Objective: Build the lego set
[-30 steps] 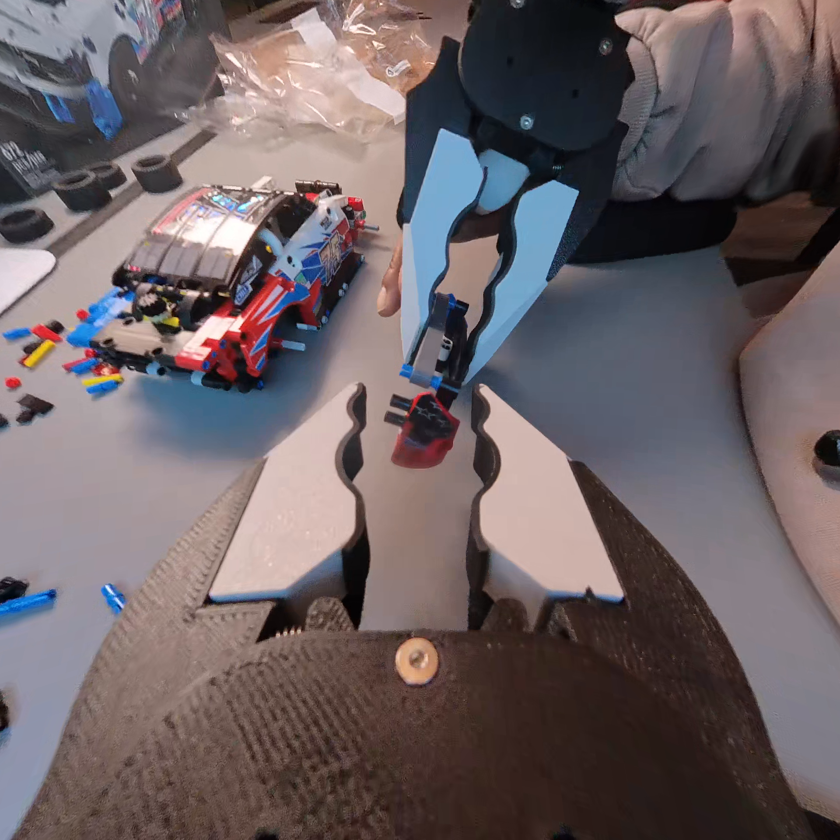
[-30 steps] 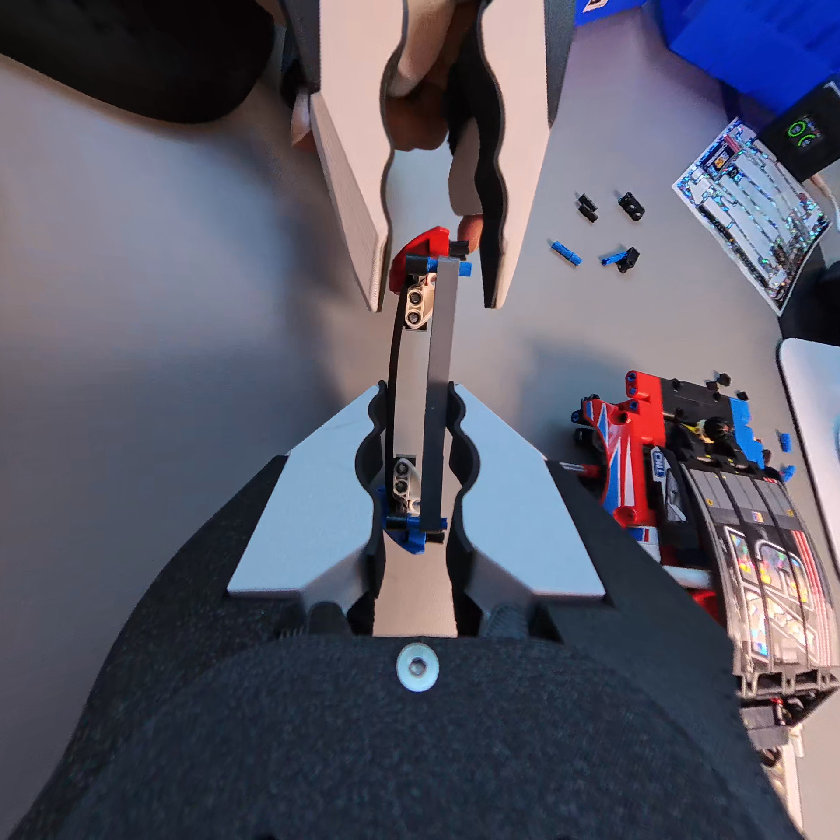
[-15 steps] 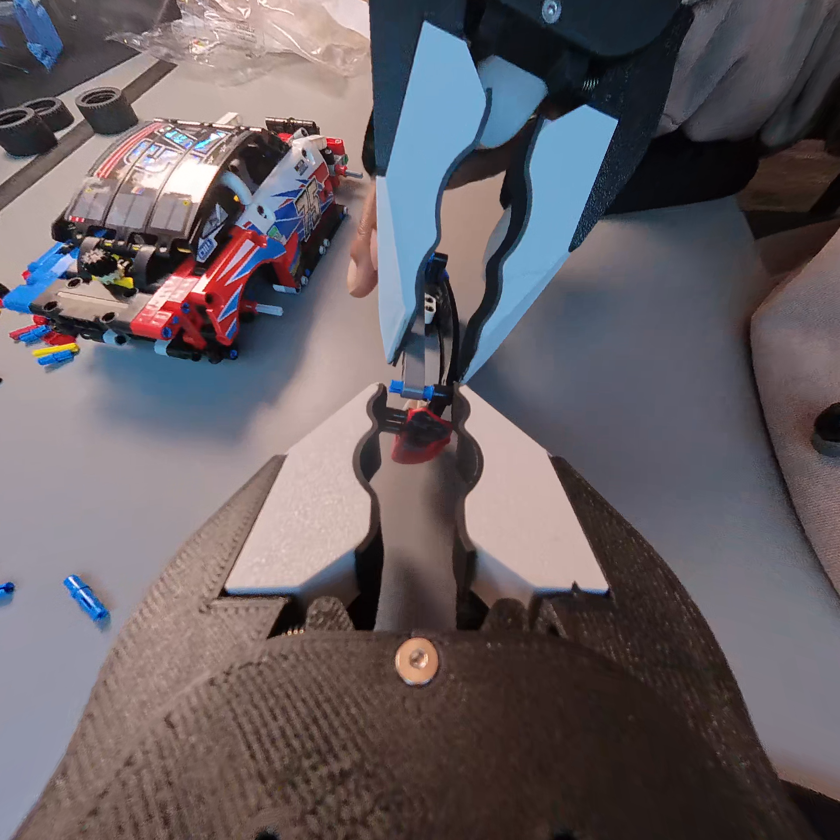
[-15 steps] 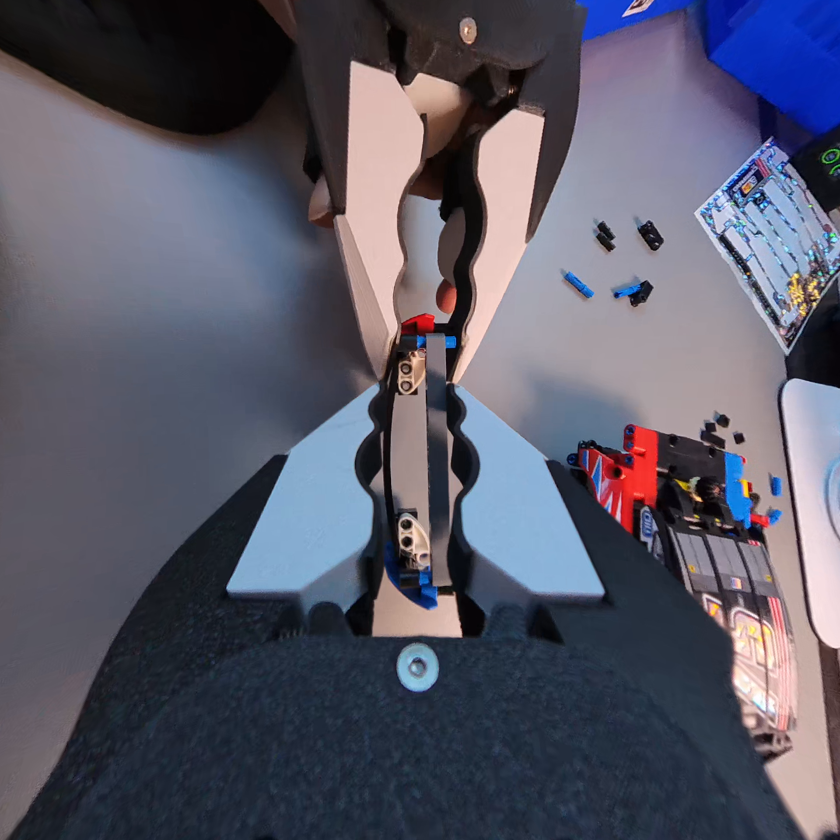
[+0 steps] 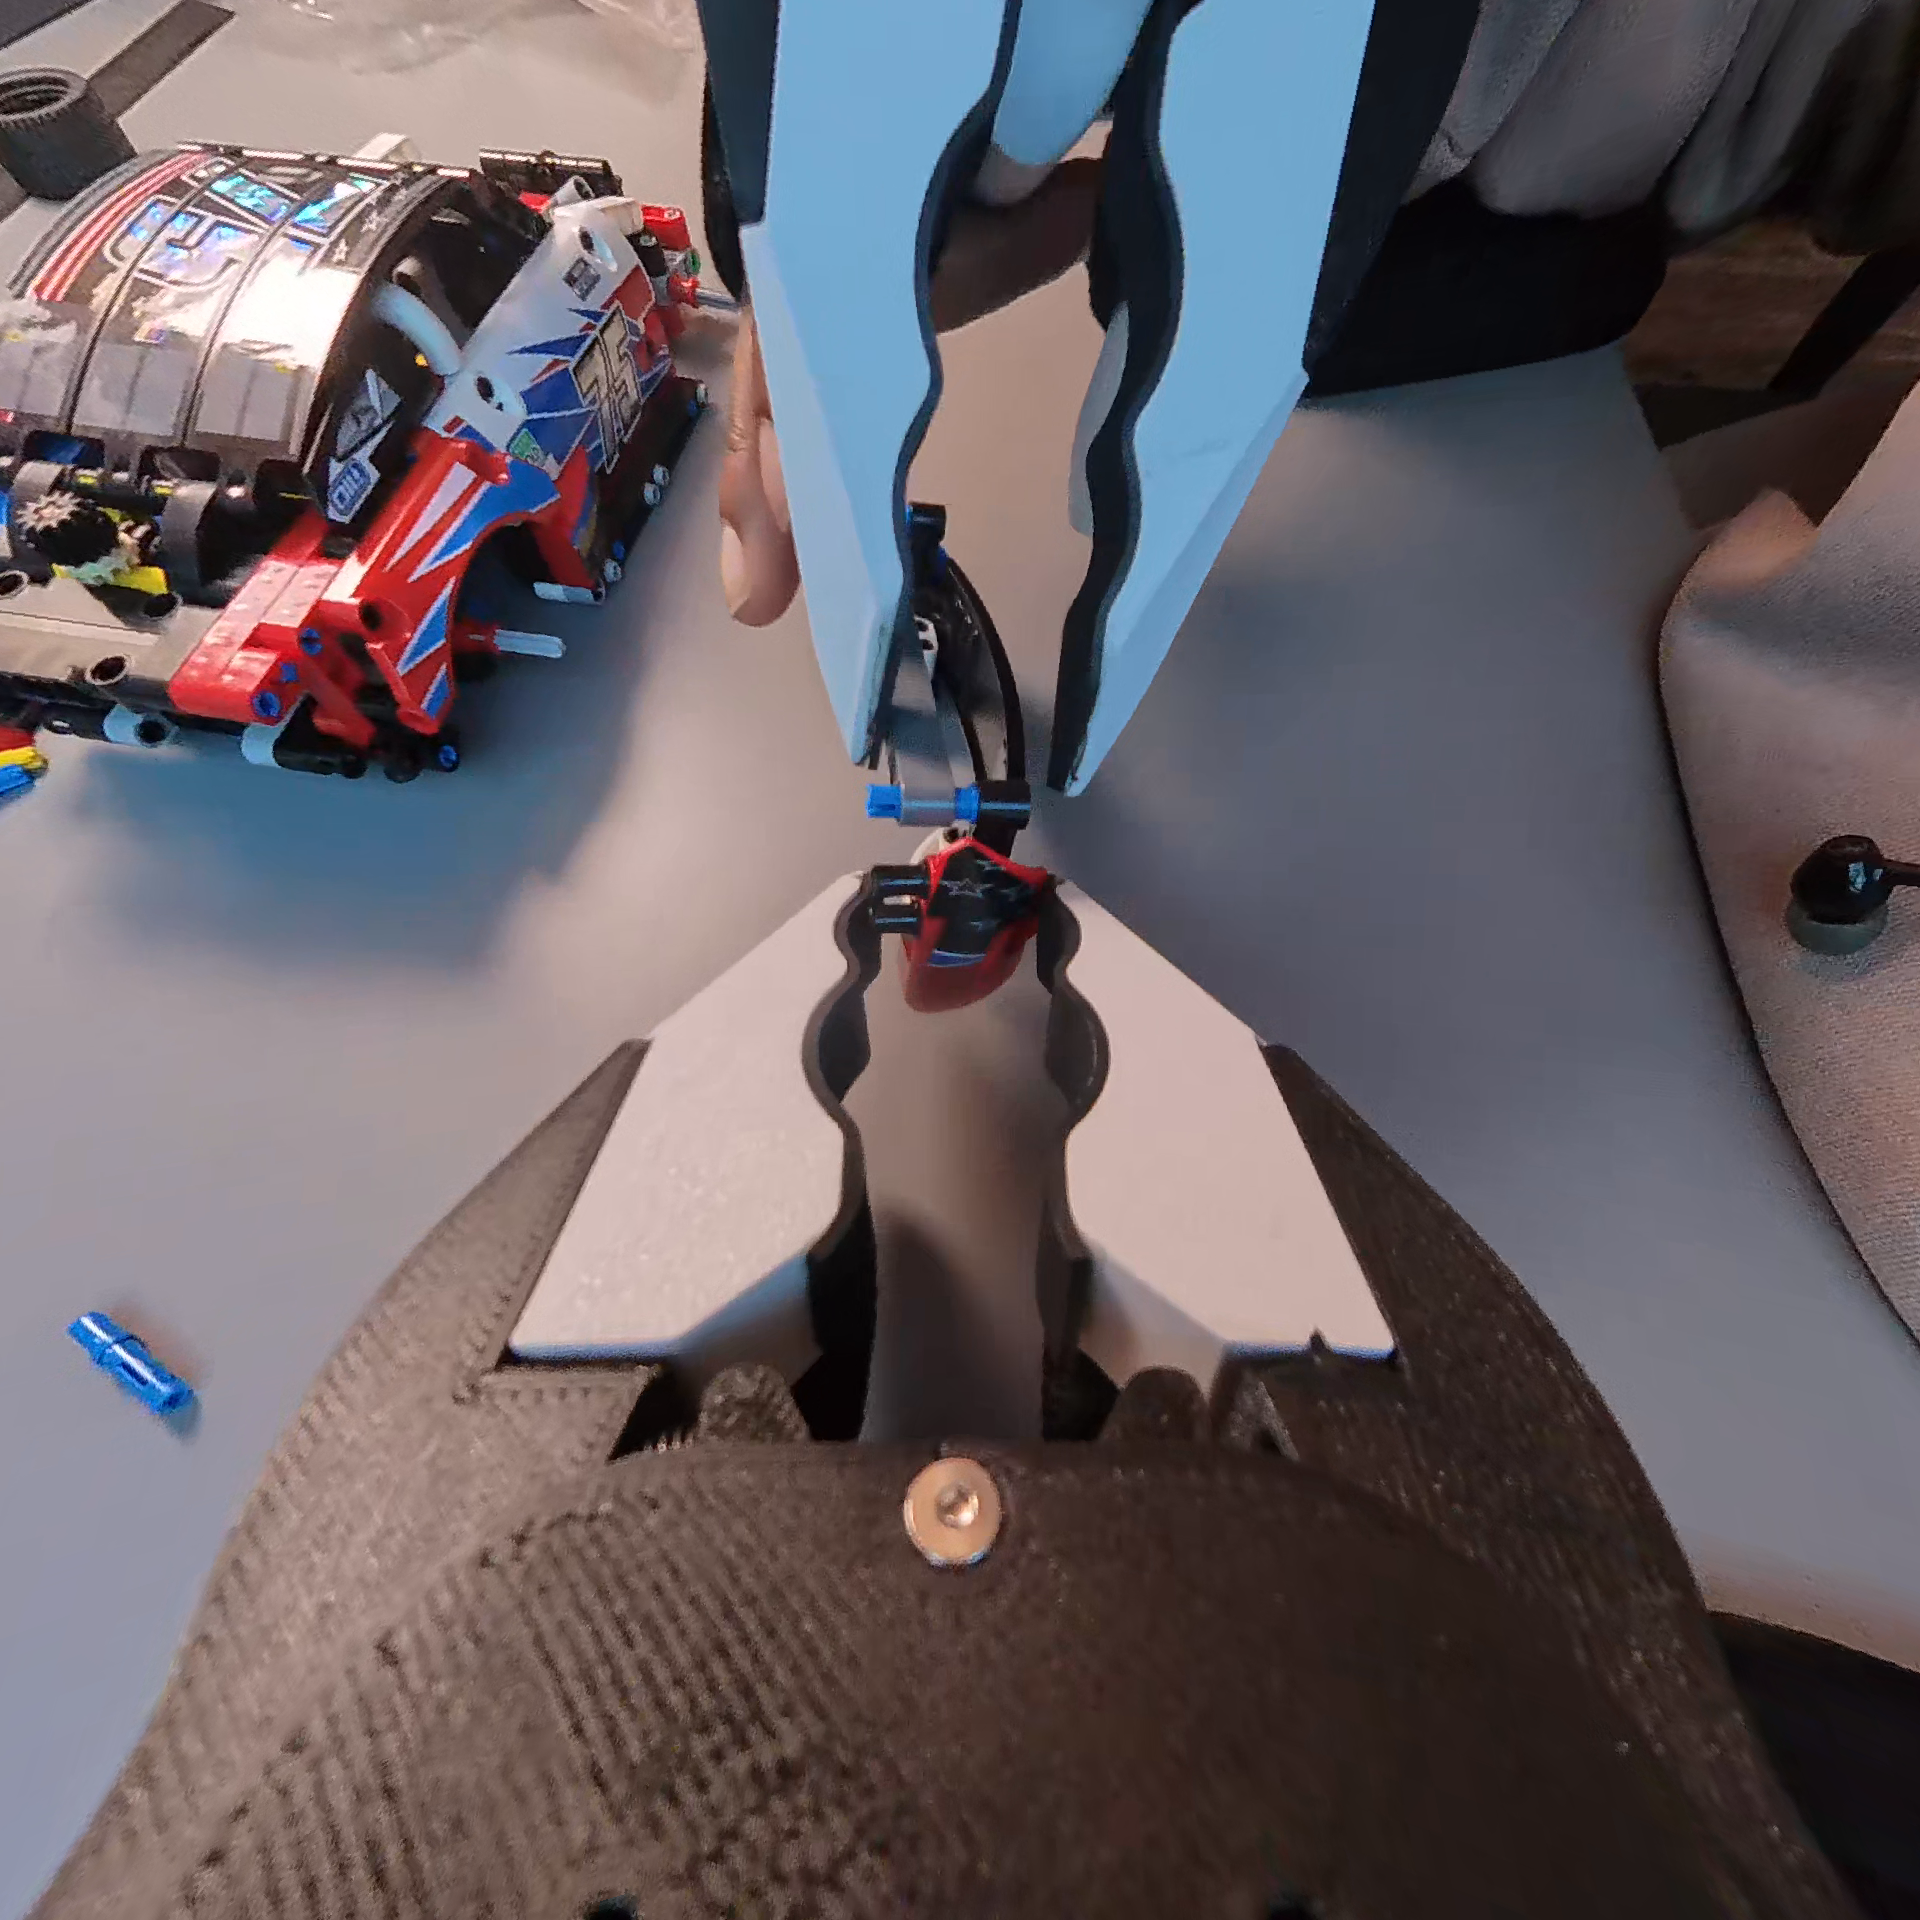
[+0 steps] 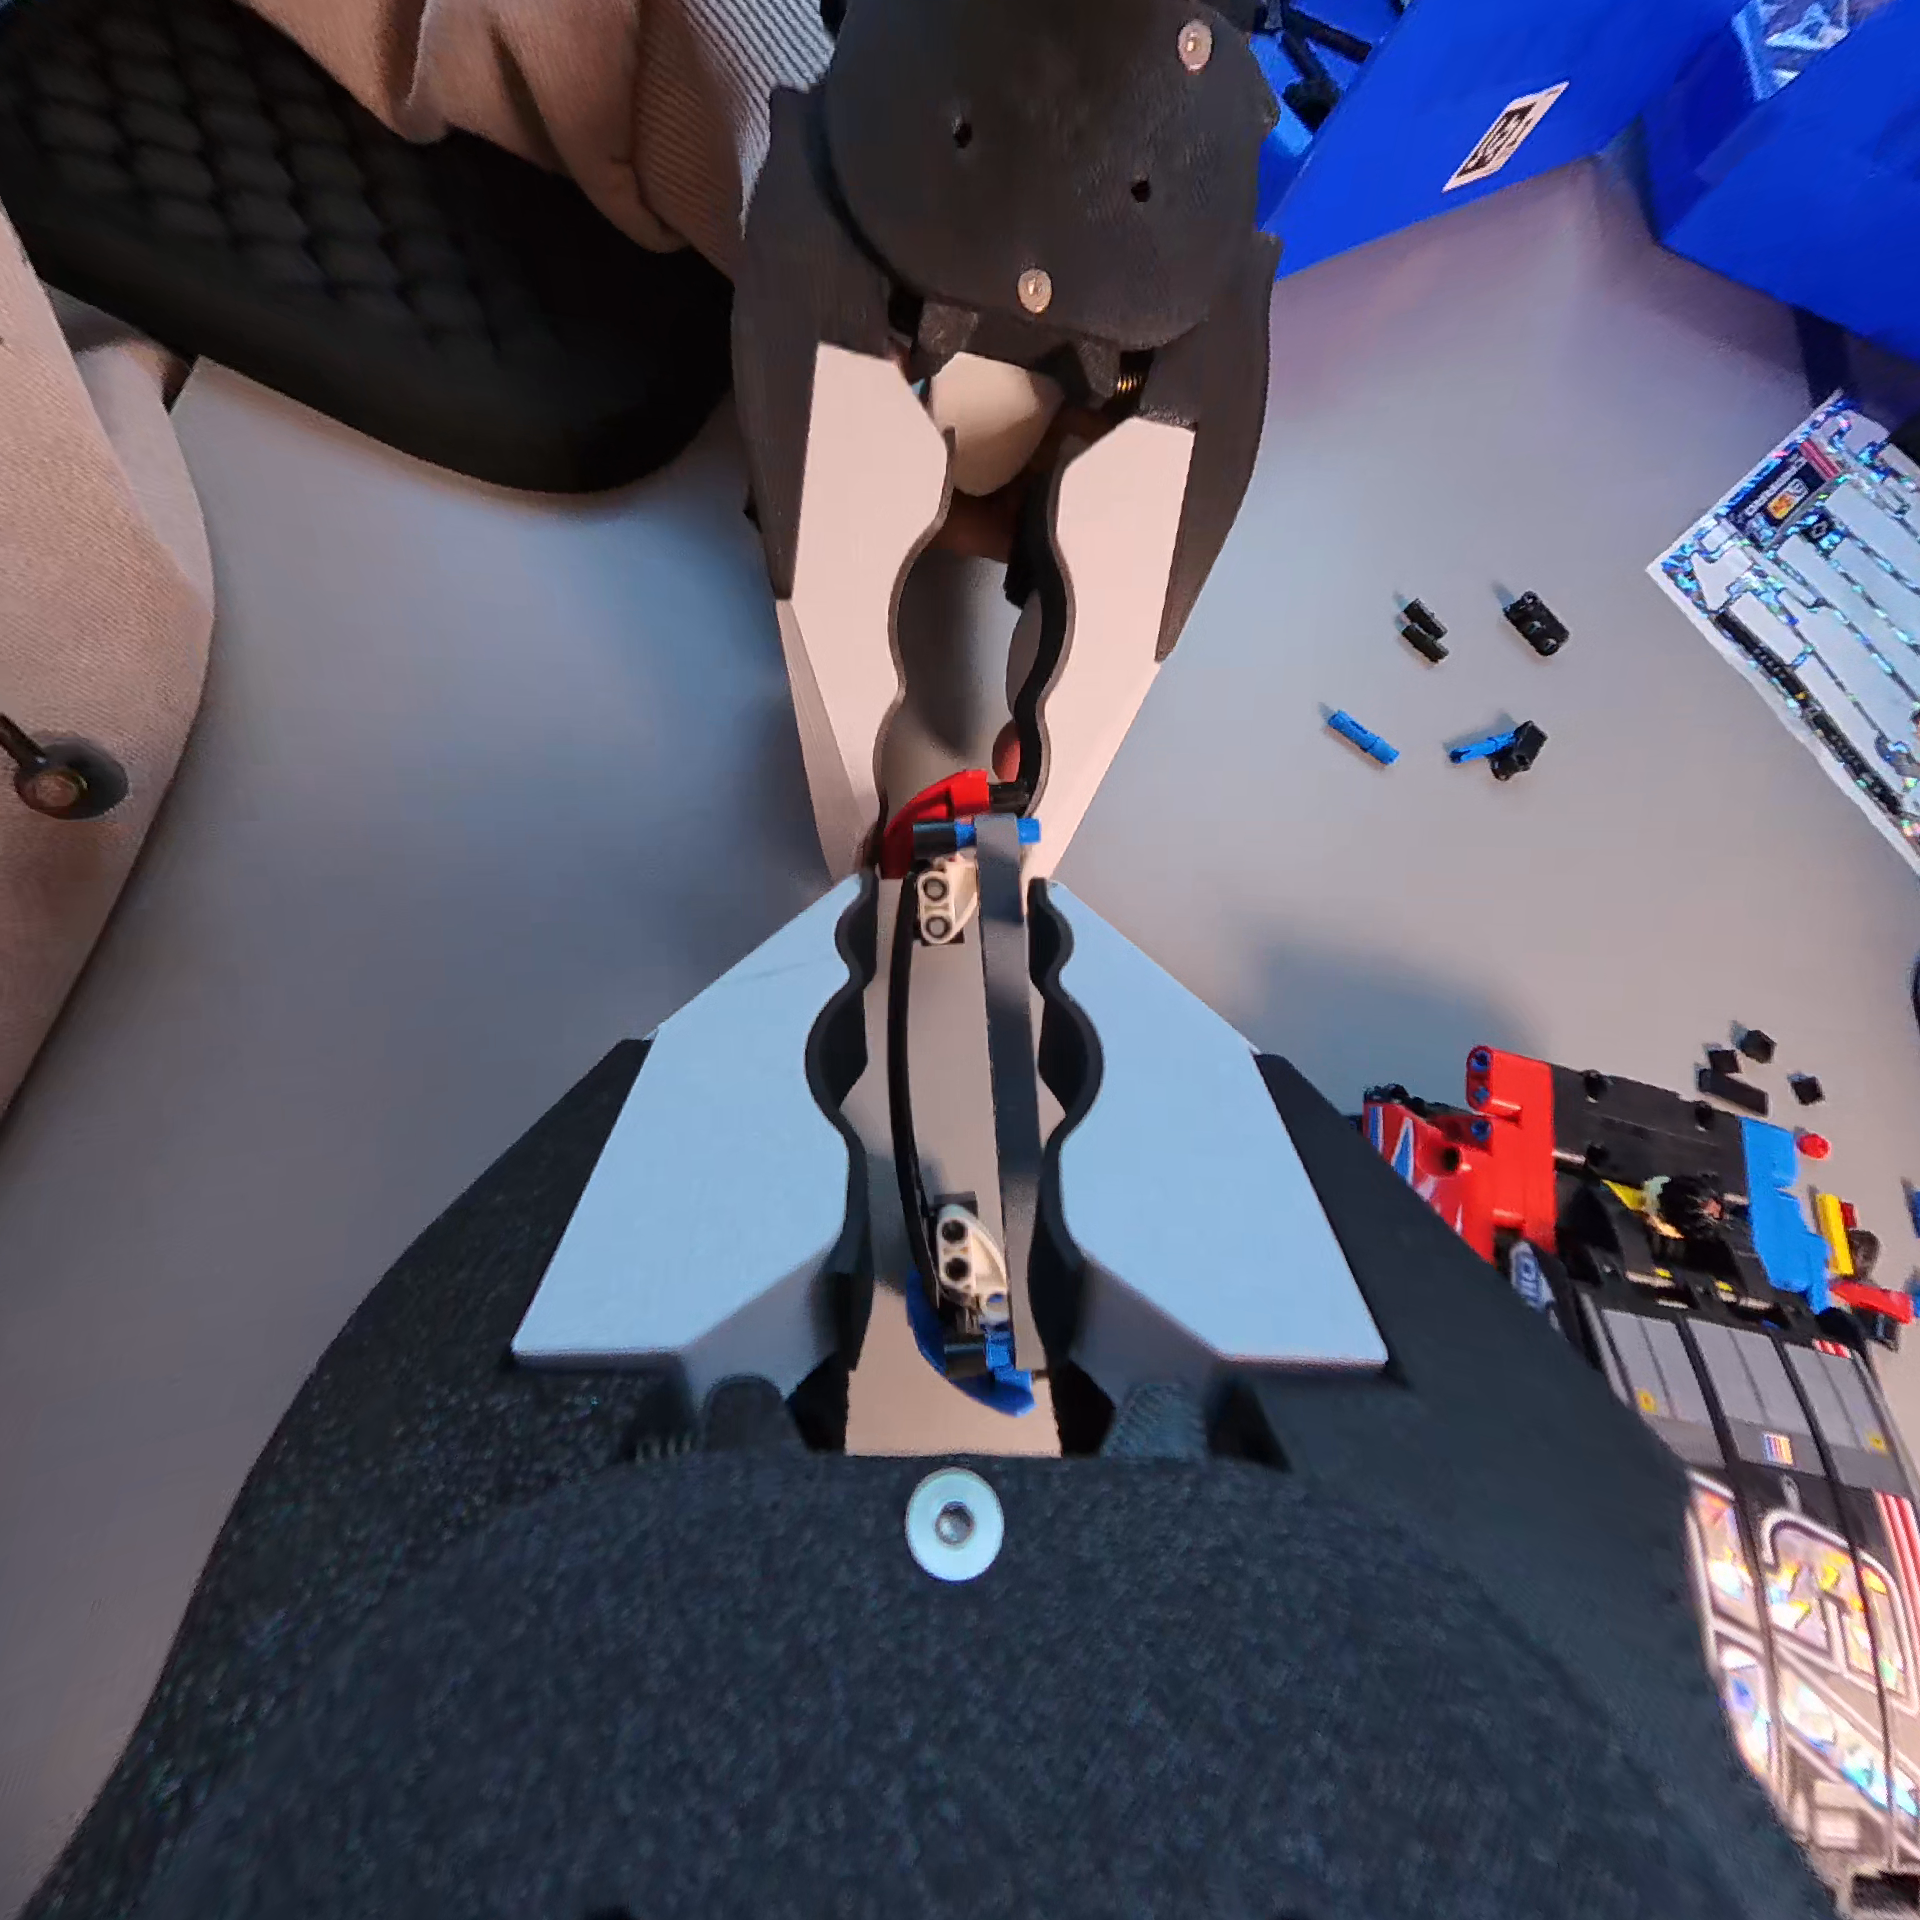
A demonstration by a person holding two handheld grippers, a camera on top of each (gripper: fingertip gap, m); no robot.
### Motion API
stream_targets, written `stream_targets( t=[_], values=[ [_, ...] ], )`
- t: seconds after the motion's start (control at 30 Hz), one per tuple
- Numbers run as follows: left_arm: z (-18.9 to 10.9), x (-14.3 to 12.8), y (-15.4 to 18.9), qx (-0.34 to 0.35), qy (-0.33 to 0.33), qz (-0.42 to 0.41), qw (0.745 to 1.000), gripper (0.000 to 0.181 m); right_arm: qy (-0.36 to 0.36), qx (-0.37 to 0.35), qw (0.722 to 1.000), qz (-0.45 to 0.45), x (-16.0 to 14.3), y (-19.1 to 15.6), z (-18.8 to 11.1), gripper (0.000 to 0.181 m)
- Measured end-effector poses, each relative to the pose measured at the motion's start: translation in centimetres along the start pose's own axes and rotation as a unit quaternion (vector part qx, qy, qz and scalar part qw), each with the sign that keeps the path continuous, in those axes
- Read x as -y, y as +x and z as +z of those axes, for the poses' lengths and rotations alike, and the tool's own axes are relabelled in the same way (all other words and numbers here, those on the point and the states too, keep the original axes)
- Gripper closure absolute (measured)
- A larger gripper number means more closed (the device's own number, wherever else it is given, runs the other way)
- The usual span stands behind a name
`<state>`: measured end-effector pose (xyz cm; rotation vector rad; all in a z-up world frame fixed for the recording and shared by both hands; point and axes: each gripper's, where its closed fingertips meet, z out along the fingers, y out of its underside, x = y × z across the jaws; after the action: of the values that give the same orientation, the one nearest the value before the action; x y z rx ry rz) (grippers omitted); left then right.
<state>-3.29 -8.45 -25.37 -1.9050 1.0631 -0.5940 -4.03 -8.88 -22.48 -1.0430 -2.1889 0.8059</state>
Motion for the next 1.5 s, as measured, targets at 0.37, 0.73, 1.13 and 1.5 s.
stream_targets(
  t=[0.37,0.73,1.13,1.5],
  values=[
    [0.2,-0.2,0.1,0.005,-0.016,-0.015,1.000,0.154,-0.028,-0.027,0.999,-0.004,0.2,0.1,0.7,0.164],
    [0.7,-0.9,0.7,-0.012,-0.038,-0.037,0.999,0.155,-0.046,-0.010,0.999,-0.007,-0.3,-0.4,1.1,0.165],
    [0.6,-1.0,0.7,-0.009,-0.043,-0.033,0.999,0.155,-0.056,-0.037,0.998,-0.015,0.3,-0.5,0.8,0.165],
    [0.8,-1.3,1.0,-0.008,-0.051,-0.020,0.998,0.156,-0.041,-0.036,0.998,-0.035,0.2,-1.0,1.0,0.169]
  ],
)
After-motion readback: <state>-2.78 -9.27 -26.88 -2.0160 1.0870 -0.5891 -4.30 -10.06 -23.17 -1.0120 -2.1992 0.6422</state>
